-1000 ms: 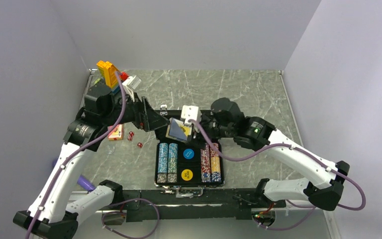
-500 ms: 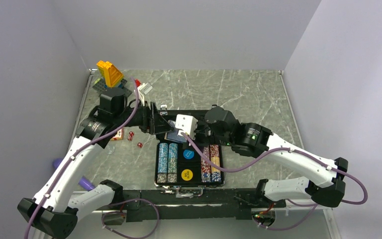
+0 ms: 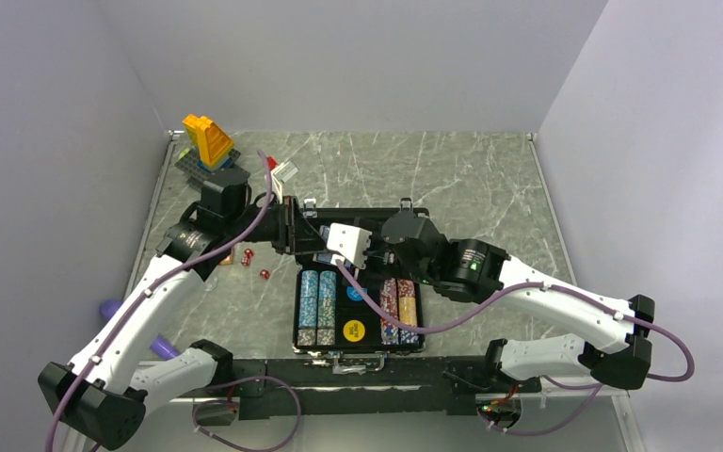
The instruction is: Pack up texas hold em set
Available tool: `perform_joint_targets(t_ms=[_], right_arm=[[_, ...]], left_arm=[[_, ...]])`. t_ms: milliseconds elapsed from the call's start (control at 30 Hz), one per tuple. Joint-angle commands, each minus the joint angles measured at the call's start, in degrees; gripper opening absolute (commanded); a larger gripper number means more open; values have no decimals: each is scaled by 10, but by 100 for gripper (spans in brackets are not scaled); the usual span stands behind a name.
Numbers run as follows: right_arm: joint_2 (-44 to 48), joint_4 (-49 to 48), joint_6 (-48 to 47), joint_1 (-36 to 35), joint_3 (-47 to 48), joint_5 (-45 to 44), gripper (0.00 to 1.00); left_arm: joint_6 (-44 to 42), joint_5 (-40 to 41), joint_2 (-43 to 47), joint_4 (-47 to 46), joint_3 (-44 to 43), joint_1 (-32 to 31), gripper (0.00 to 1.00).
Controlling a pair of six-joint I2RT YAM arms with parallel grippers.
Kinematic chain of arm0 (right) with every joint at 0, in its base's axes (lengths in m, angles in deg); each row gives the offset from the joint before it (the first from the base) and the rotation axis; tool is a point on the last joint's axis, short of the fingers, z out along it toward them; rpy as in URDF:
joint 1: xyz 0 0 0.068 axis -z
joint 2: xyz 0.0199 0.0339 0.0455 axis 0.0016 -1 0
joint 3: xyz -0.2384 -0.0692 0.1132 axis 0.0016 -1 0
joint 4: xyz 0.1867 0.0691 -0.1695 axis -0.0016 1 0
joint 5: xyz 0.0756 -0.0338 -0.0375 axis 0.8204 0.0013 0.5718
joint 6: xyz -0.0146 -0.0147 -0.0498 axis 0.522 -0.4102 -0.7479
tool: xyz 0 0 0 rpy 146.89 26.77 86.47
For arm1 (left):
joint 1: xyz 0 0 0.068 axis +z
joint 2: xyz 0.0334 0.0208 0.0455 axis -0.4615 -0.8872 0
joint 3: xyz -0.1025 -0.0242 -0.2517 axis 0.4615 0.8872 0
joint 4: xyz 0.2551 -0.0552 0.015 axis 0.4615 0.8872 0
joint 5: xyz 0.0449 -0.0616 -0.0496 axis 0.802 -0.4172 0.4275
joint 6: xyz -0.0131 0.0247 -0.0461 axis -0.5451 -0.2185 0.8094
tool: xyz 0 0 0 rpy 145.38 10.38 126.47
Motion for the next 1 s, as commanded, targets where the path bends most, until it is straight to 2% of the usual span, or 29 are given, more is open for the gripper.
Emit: perform_joint_targets(t_ms=[0,33,67,133,167,200,233,433,533,700,833,967], right_arm=[[16,-61,-8,-7,1,-34,0],[17,-65,-5,-7,-1,-37,0],[20,-69,-2,-7,-5,-39,9],[33,-90,4,-7,-19,-40,37],[41,-102,8,-7,-30,-42,54],[52,-115,11,-7,-44,-44,85],[60,-125,14,-6,-52,-44,98],[99,-176,52,5,-92,-56,100],[113,-206,102,39,-99,-58,100],[115,-228,232,191,-87,-32,100],[129,-250,358,315,-106,-8,100],[144,-261,438,388,-133,14,100]], left_arm=[[16,-25,-1,-49,6,-4,0],[19,-21,1,-54,9,-4,0],[21,-17,4,-59,14,-4,0],[22,3,13,-62,19,-4,0],[22,14,19,-60,22,-4,0],[23,30,26,-59,24,-4,0],[27,47,34,-61,28,-4,0],[64,144,95,-95,77,-2,0],[77,183,125,-104,112,-2,0],[92,263,165,-132,207,-6,0],[141,303,185,-192,285,-21,0],[181,341,173,-234,319,-64,0]])
